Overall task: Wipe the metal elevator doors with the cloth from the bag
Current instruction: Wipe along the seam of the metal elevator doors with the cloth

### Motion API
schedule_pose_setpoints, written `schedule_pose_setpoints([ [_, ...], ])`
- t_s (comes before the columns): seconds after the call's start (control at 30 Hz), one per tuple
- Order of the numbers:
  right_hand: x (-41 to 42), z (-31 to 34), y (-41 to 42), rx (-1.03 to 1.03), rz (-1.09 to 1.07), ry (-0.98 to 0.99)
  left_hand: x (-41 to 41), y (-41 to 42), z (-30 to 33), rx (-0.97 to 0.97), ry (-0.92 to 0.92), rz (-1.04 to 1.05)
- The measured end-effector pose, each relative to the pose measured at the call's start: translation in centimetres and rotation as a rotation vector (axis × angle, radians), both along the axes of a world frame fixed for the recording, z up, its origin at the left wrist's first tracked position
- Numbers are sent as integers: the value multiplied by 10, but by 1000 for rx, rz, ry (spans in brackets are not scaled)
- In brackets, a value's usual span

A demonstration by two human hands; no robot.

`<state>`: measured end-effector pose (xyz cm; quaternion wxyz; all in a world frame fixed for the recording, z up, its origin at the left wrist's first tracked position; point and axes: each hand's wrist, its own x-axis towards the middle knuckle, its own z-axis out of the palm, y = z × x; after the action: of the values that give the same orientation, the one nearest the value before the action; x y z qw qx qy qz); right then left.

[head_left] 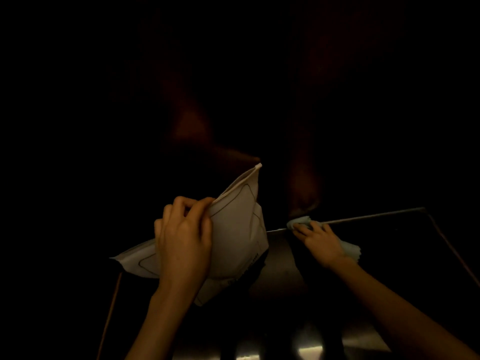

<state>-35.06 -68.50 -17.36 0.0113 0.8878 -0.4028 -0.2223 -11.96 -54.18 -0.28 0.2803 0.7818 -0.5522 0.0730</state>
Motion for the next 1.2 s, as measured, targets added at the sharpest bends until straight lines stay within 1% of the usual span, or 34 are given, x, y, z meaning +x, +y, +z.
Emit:
schedule_pose_setpoints([
  [0.17, -56, 11, -19, 0, -75, 113, -27, -21, 7, 99, -167, -223],
  [0.23, -79, 23, -29, -20, -97, 150, -35, -30, 12, 111, -218, -289],
  [0.3, -98, 31, -36, -28, -115, 167, -43, -37, 18, 102, -239, -313],
  [0.4, -127, 26, -42, -20, -188, 172, -55, -44, 24, 108, -242, -324],
  [0.47, -133, -1, -29, -4, -223, 190, -66, -29, 0, 88, -277, -300],
  [0.53, -127, -20, -29, 37, -159, 151, -71, -32, -7, 88, -268, -313],
  [0.6, -106, -29, -19, 40, -28, 75, -77, -32, -2, 100, -267, -302],
  [0.67, -91, -34, -21, 25, 84, 11, -85, -40, 0, 107, -307, -297],
  [0.77, -91, -45, -23, 28, 90, -20, -97, -47, 4, 133, -332, -296],
  [0.87, -121, -50, -29, 33, 5, -51, -108, -55, 7, 151, -344, -315],
  [1.0, -168, -48, -40, 12, -190, -92, -119, -72, 9, 194, -395, -430],
  [1.2, -210, -46, -52, 0, -410, -151, -154, -104, 16, 218, -377, -532],
])
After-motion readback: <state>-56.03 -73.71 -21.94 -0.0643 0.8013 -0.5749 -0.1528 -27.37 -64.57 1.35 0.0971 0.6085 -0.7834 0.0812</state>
